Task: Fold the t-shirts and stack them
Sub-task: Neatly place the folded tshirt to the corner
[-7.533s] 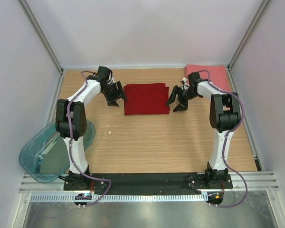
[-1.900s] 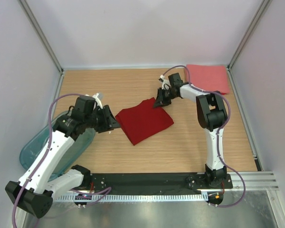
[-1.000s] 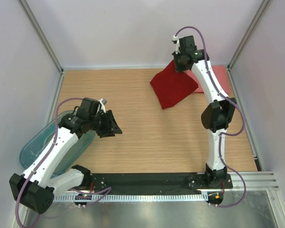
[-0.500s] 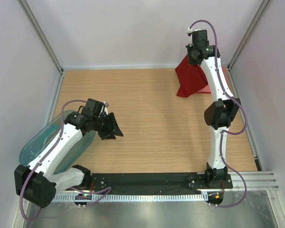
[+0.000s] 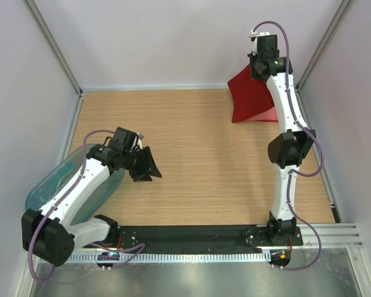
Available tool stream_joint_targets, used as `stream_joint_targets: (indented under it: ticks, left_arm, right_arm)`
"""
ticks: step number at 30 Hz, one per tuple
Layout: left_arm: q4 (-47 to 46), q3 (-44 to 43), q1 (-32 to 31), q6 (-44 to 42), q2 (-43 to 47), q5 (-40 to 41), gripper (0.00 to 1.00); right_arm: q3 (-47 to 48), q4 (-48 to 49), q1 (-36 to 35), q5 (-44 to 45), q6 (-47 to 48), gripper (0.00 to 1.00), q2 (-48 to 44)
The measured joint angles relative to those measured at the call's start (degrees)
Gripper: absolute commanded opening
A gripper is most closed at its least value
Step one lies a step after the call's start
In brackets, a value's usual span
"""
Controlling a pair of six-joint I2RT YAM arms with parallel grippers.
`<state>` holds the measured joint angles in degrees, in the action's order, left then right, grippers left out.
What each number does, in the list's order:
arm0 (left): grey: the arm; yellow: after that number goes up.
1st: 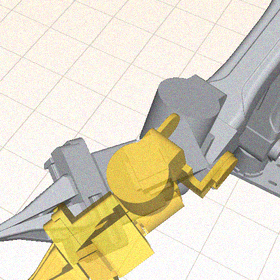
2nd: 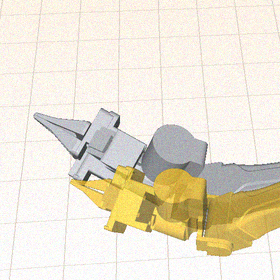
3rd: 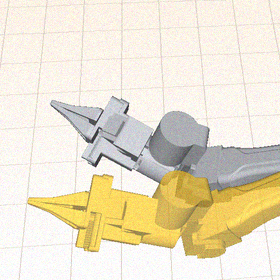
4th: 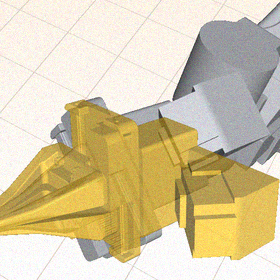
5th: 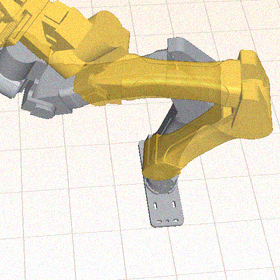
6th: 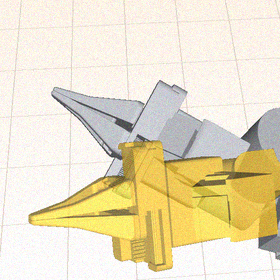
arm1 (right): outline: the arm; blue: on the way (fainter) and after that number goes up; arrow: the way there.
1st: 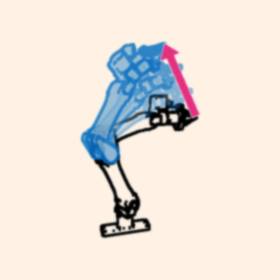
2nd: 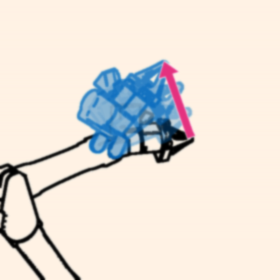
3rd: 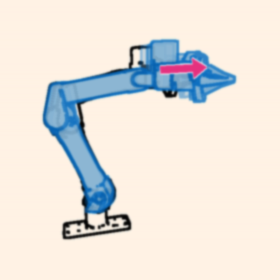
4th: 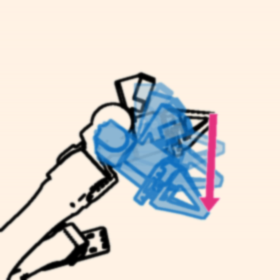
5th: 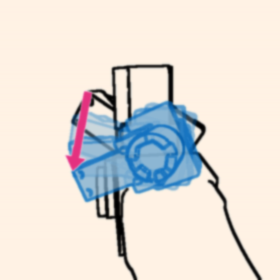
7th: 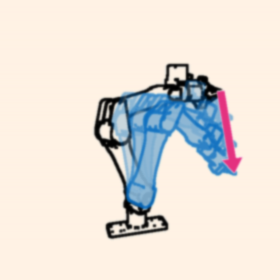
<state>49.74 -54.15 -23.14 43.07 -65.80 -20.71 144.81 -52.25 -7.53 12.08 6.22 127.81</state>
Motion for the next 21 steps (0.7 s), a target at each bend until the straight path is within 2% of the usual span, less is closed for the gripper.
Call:
stream_joint_targets:
  ticks: [21]
  left_arm:
    - [-0.7,0.0,-0.1,0.3,-0.3,-1.3,0.47]
  right_arm:
    - [0.0,-1.9,2.0,0.5,1.2,0.01,-1.1]
